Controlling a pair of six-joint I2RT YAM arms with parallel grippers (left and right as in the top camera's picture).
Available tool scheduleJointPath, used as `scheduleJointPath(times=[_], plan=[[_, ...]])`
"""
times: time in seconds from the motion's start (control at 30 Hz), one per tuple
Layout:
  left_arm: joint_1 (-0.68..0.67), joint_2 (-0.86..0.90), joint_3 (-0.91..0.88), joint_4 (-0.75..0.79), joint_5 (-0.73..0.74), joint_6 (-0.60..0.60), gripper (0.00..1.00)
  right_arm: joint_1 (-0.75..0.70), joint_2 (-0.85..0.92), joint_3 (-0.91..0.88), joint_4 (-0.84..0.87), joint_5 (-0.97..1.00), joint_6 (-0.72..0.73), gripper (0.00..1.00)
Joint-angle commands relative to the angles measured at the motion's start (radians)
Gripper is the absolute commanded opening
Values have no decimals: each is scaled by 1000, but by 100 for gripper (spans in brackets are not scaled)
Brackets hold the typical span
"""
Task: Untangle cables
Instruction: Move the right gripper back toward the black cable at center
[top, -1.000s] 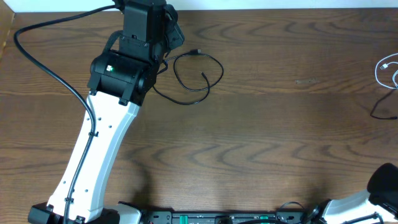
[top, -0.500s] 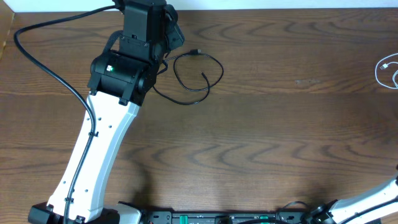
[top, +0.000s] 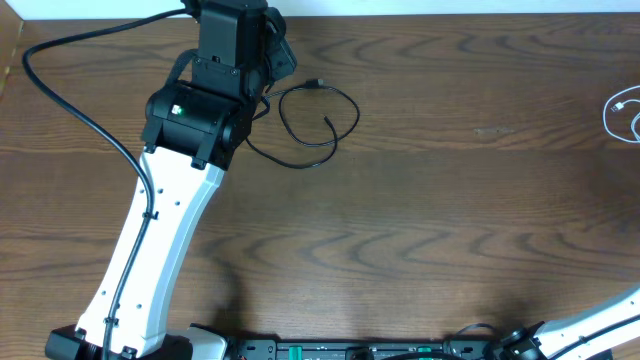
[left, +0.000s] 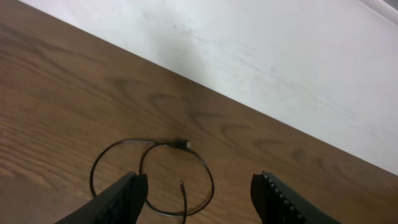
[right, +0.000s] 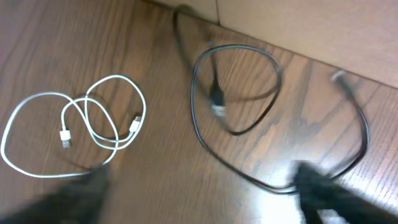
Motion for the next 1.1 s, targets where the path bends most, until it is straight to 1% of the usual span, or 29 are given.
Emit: scheduleJointPath(times=[0.0,0.13,0.27,0.4,0.5,0.6,0.7,0.83,0.9,0.97,1.07], plan=[[0,8,3,1,-5,14,59,-5,-5,8,-8,-64,5,99],[0,8,3,0,-5,14,59,-3,-10,10,-9,-185,-15,99],[0,8,3,0,-5,19,59,18,-36,10,-10,-386,-126,99],[1,16,3,4,52,112,61,80,-75,10,-10,-592,-234,98],[1,31,3,-9,88,158,62,160,-95,10,-19,-657,-269,98],[1,44,3,-35,97,161,62,264,-97,9,-25,-660,-269,97],[1,56,3,-72,97,197,63,411,-96,9,-29,-644,-269,95],[6,61,3,-126,95,254,63,602,-96,9,-10,-544,-268,94],[26,61,3,-151,96,254,63,686,-92,9,-11,-470,-252,91],[56,61,3,-169,96,240,63,771,-85,6,-11,-399,-199,88],[113,61,3,-191,97,195,63,886,-71,-6,-5,-378,-158,84]])
